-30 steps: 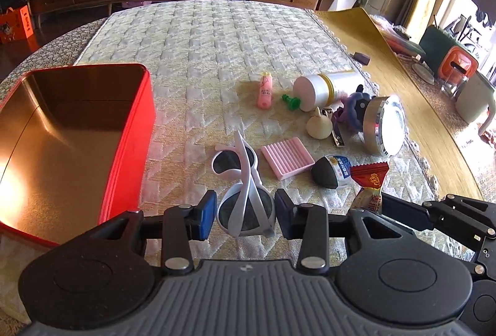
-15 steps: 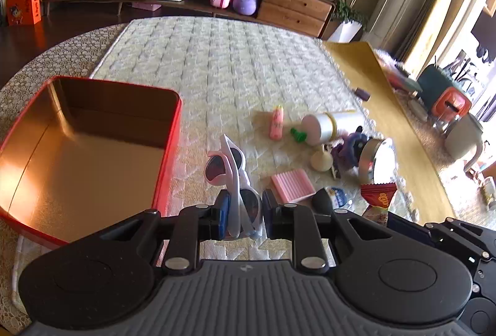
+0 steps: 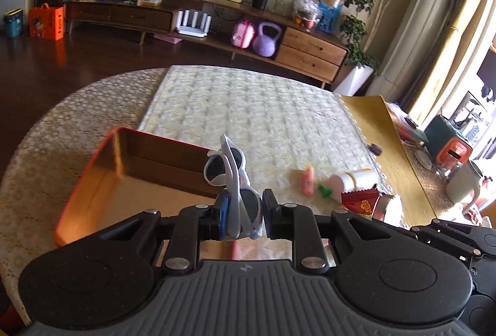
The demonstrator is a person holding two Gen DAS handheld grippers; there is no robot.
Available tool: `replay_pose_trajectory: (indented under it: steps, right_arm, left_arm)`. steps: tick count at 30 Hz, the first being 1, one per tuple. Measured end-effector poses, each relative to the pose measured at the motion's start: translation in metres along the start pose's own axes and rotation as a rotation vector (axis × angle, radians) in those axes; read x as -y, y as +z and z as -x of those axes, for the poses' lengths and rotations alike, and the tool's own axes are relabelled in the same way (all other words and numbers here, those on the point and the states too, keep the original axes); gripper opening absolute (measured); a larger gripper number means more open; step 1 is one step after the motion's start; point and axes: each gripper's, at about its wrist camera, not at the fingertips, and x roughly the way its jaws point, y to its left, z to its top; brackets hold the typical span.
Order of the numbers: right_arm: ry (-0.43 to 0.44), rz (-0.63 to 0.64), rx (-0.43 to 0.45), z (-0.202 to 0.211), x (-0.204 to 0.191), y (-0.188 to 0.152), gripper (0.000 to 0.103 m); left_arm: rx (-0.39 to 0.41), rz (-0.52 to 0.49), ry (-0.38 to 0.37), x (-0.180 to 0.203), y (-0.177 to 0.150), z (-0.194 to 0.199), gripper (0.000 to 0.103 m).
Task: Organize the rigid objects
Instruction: 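Carry the sunglasses into the red tin and open the left gripper while the right drops the candy there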
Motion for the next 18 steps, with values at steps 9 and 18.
replay_pose_trajectory:
  steps: [9,18]
  right_arm:
    - [0.072,0.01,-0.083,-0.054,-0.028,0.027,0.02]
    - [0.087,0.02,-0.192,-0.126,-0.043,0.039,0.02]
  left_arm:
    - [-0.03,0.006,0.086,-0.056,0.008,-0.018,0.022]
    - [-0.086,0.006,0.119,-0.091,0.013,-0.055,0.022]
